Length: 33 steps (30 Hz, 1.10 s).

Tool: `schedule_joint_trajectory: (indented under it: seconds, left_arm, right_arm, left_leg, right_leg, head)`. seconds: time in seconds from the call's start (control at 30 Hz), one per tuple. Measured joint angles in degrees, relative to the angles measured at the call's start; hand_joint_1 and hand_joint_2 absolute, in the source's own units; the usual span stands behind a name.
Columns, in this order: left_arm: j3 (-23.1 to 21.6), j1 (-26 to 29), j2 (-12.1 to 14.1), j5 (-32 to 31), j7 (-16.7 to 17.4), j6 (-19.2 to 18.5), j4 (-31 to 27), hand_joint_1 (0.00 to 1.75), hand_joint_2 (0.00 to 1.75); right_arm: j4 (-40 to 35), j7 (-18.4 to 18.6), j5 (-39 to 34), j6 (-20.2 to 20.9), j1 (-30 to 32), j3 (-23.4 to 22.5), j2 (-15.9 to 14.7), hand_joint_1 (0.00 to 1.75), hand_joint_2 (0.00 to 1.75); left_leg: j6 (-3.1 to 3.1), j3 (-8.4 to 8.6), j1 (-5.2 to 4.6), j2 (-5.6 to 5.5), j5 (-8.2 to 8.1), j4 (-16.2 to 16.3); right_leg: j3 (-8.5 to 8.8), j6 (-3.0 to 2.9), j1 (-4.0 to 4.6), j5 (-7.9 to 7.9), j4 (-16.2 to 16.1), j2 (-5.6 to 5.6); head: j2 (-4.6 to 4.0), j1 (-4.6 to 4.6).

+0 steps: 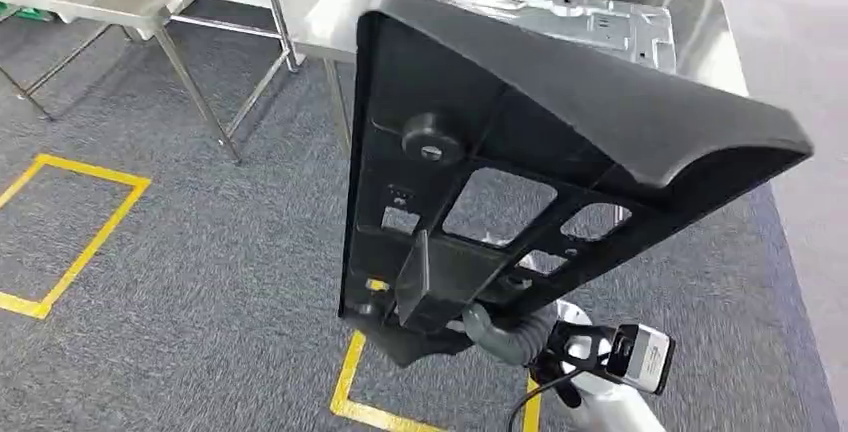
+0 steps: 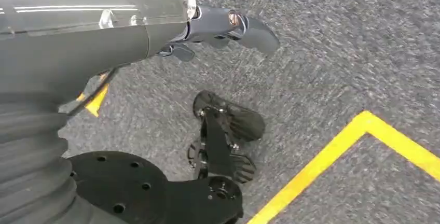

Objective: Take the parts from the cabinet and place them on the table.

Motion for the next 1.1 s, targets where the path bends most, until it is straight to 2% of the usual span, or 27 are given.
schedule_joint_trajectory:
  seconds: [0.03,0.07,0.1,0.13,0.17,0.2,0.23,0.27,0.3,0.33,0.37,0.4,0.43,0.53,0.57,0.6,0.63,0.7,0.73,0.77,0.8,0.87,0.9,0.93,1.03,1.07,1.1]
  left_arm:
    - [-0.09,-0.12,-0.09,0.0,0.02,-0.02,0.0,0.0,1.75]
    - [-0.26,-0.24,-0.2,0.0,0.07,-0.09,0.0,0.0,1.75]
    - [-0.42,-0.21,-0.15,-0.02,0.09,-0.11,0.0,0.0,1.75]
    - [-0.5,-0.08,-0.15,-0.02,0.11,-0.11,0.0,0.0,1.75]
    - [-0.5,0.07,-0.15,0.02,0.15,-0.11,0.0,0.0,1.75]
    - [-0.52,0.17,-0.15,0.07,0.17,-0.11,0.0,0.0,1.75]
    - [-0.52,0.24,-0.15,0.07,0.17,-0.11,0.0,0.0,1.75]
    - [-0.57,0.2,-0.15,0.07,0.15,-0.2,0.0,0.0,1.75]
    - [-0.61,0.16,-0.18,0.07,0.13,-0.33,0.0,0.0,1.75]
    - [-0.63,0.16,-0.26,0.04,0.11,-0.44,0.0,0.0,1.75]
    - [-0.68,0.15,-0.31,0.04,0.02,-0.57,0.0,0.0,1.75]
    - [-0.74,0.18,-0.31,0.04,-0.22,-0.81,0.0,0.0,1.75]
    - [-0.74,0.19,-0.31,0.04,-0.37,-0.9,0.0,0.0,1.75]
    - [-0.85,-0.02,-0.31,0.04,-0.46,-1.25,0.0,0.0,1.75]
    - [-0.87,-0.04,-0.24,0.04,-0.46,-1.44,0.0,0.0,1.75]
    - [-0.87,0.04,-0.18,0.04,-0.5,-1.62,0.0,0.0,1.75]
    - [-0.85,0.18,-0.17,0.0,-0.48,-1.71,0.0,0.0,1.75]
    - [-0.87,0.47,-0.18,-0.11,-0.48,-2.01,0.0,0.0,1.75]
    - [-0.87,0.54,-0.17,-0.11,-0.48,-2.12,0.0,0.0,1.75]
    - [-0.87,0.54,-0.13,-0.11,-0.5,-2.25,0.0,0.0,1.75]
    - [-0.87,0.5,-0.04,-0.09,-0.53,-2.45,0.0,0.0,1.75]
    - [-0.87,0.38,0.13,-0.07,-0.74,-2.69,0.0,0.0,1.75]
    - [-0.87,0.36,0.22,0.0,-0.94,-2.84,0.0,0.0,1.75]
    - [-0.9,0.24,0.22,0.02,-1.14,-2.95,0.0,0.0,1.75]
    - [-0.92,0.29,0.22,0.04,-1.79,-3.24,0.0,0.0,1.75]
    - [-0.92,0.25,0.2,0.02,-1.9,-3.37,0.0,0.0,1.75]
    - [-0.94,0.19,0.2,0.0,-2.03,-3.45,0.0,0.0,1.75]
  right_arm:
    - [-0.28,0.11,0.0,0.04,0.26,-0.26,-0.04,1.75,1.75]
    - [-0.59,0.17,0.0,0.09,0.59,-0.46,-0.11,1.75,1.75]
    - [-0.85,0.17,-0.02,0.09,0.53,-0.63,-0.18,1.75,1.75]
    - [-0.85,0.15,-0.07,0.07,0.58,-0.7,-0.2,1.75,1.75]
    - [-0.85,0.11,-0.07,0.07,0.91,-0.72,-0.2,1.75,1.75]
    - [-0.85,0.0,-0.04,0.07,1.39,-0.76,-0.2,1.75,1.75]
    - [-0.85,-0.09,0.04,0.07,1.85,-0.81,-0.26,1.75,1.75]
    - [-0.85,-0.33,0.11,0.07,2.24,-0.85,-0.33,1.75,1.75]
    - [-0.85,-0.61,0.17,0.07,2.47,-0.87,-0.42,1.75,1.75]
    - [-0.87,-0.9,0.22,0.07,2.59,-0.92,-0.48,1.75,1.75]
    - [-1.03,-1.14,0.28,0.07,2.75,-1.03,-0.57,1.75,1.75]
    - [-1.22,-1.51,0.59,0.07,2.78,-1.22,-0.59,1.75,1.75]
    - [-1.35,-1.57,0.94,0.04,2.98,-1.22,-0.59,1.75,1.75]
    - [-1.79,-1.68,2.95,-0.31,4.13,-1.57,-0.77,1.75,1.75]
    - [-1.99,-1.73,3.3,-0.31,4.48,-1.68,-0.81,1.75,1.75]
    - [-2.1,-1.75,3.34,-0.28,4.43,-1.77,-0.87,1.75,1.75]
    - [-2.1,-1.75,3.32,-0.26,4.37,-1.77,-0.87,1.75,1.75]
    - [-2.1,-1.73,3.11,-0.24,4.29,-1.88,-0.87,1.75,1.75]
    - [-2.1,-1.64,2.93,-0.24,4.2,-1.97,-0.87,1.75,1.75]
    - [-2.1,-1.53,2.67,-0.2,3.95,-2.12,-0.87,1.75,1.75]
    - [-2.1,-1.49,2.4,-0.17,3.58,-2.19,-0.87,1.75,1.75]
    - [-2.14,-1.47,2.08,-0.06,3.07,-2.21,-0.83,1.75,1.75]
    - [-2.27,-1.47,2.08,-0.02,3.06,-2.23,-0.83,1.75,1.75]
    - [-2.27,-1.47,2.1,-0.04,3.02,-2.27,-0.83,1.75,1.75]
    - [-2.29,-1.51,2.32,-0.13,3.06,-2.29,-0.79,1.75,1.75]
    - [-2.45,-1.55,2.36,-0.2,3.11,-2.38,-0.76,1.75,1.75]
    - [-2.58,-1.57,2.36,-0.26,3.06,-2.51,-0.76,1.75,1.75]
  left_leg:
    - [0.53,0.15,0.42,0.58,0.35,-0.58]
    - [0.93,0.38,0.58,1.52,0.69,-1.09]
    - [1.29,0.44,0.58,1.96,0.74,-1.33]
    - [1.46,0.38,0.46,2.71,0.75,-1.31]
    - [1.52,0.35,0.32,3.4,0.72,-1.27]
    - [1.58,0.31,0.24,4.19,0.67,-1.26]
    - [1.56,0.28,0.19,4.93,0.64,-1.23]
    - [1.53,0.28,0.19,5.63,0.56,-1.2]
    - [1.45,0.33,0.19,6.23,0.47,-1.14]
    - [1.3,0.45,0.19,6.82,0.31,-1.09]
    - [1.09,0.63,0.13,7.26,0.17,-0.97]
    - [0.66,0.7,-0.35,7.68,-0.16,-0.72]
    - [0.31,0.76,-0.4,7.86,-0.31,-0.71]
    - [-0.58,1.22,-0.37,9.22,-0.45,-0.87]
    - [-1.07,1.01,0.0,7.91,-1.02,-0.27]
    - [-1.37,0.23,0.1,5.2,-2.71,1.9]
    - [-1.51,-1.49,0.15,4.1,-5.08,5.77]
    - [-1.8,-5.94,0.2,3.47,-9.27,15.3]
    - [-1.84,-7.29,0.21,3.46,-9.66,17.93]
    - [-1.79,-7.3,0.21,3.46,-8.58,17.59]
    - [-1.67,-5.96,0.21,3.46,-6.24,14.48]
    - [-1.23,-0.95,0.22,3.44,-0.62,3.67]
    - [-0.77,0.53,0.18,3.24,-0.37,0.22]
    - [-0.38,0.61,-0.12,3.22,-0.44,-0.41]
    - [0.66,0.32,-0.26,3.22,-0.41,-0.39]
    - [1.24,0.75,0.19,3.3,0.03,-0.99]
    - [1.5,0.85,0.15,3.34,0.07,-1.06]
  right_leg:
    - [-0.07,0.51,0.36,0.07,-0.09,0.59]
    - [-0.11,0.55,0.25,-0.57,0.62,-1.21]
    - [-1.23,0.68,0.53,-2.25,2.8,-4.27]
    - [-3.36,0.87,0.44,-4.69,7.12,-6.0]
    - [-5.77,1.02,0.29,-6.89,12.08,-6.75]
    - [-7.84,1.19,0.11,-8.23,16.23,-6.98]
    - [-8.75,1.3,-0.01,-8.18,17.96,-7.09]
    - [-8.12,1.38,-0.06,-6.82,16.64,-7.26]
    - [-6.24,1.37,-0.07,-4.73,13.07,-7.53]
    - [-3.47,1.25,-0.06,-2.42,7.95,-8.14]
    - [-0.49,0.97,0.07,-0.63,2.78,-9.99]
    - [0.85,0.46,0.68,-1.06,-0.12,-12.8]
    - [0.8,0.22,0.62,-0.71,-0.02,-11.63]
    - [0.64,-0.57,0.68,-0.62,-0.14,-10.25]
    - [0.86,-0.98,0.21,-0.3,-0.49,-9.98]
    - [0.83,-1.28,0.15,-0.3,-0.5,-9.62]
    - [0.78,-1.54,0.16,-0.25,-0.5,-9.38]
    - [0.65,-1.71,0.29,-0.28,-0.44,-8.66]
    - [0.65,-1.71,0.34,-0.28,-0.41,-8.3]
    - [0.71,-1.7,0.35,-0.28,-0.38,-7.97]
    - [0.79,-1.69,0.35,-0.29,-0.32,-7.61]
    - [1.12,-1.43,0.35,-0.45,-0.18,-7.13]
    - [1.09,-1.2,0.42,-0.55,-0.11,-7.06]
    - [0.85,-0.84,0.73,-0.57,0.18,-6.83]
    - [0.78,0.23,0.55,-0.46,-0.14,-6.82]
    - [0.76,0.61,0.51,-0.92,0.25,-6.87]
    - [0.23,0.86,0.42,-1.85,1.64,-7.01]
  head:
    - [0.0,-0.02]
    - [0.0,-0.02]
    - [0.0,0.04]
    - [0.0,0.02]
    - [0.0,0.02]
    - [0.0,0.02]
    - [0.0,0.02]
    - [0.0,0.02]
    - [0.0,0.02]
    - [0.0,0.02]
    - [0.0,0.02]
    - [0.0,0.02]
    - [0.0,0.0]
    - [0.0,0.0]
    - [0.0,0.0]
    - [0.0,0.02]
    - [0.0,0.0]
    - [0.0,0.0]
    - [0.0,0.0]
    - [0.0,0.0]
    - [0.0,0.0]
    - [0.0,0.0]
    - [0.0,0.02]
    - [0.0,0.02]
    - [0.0,0.02]
    - [0.0,0.0]
    - [0.0,0.02]
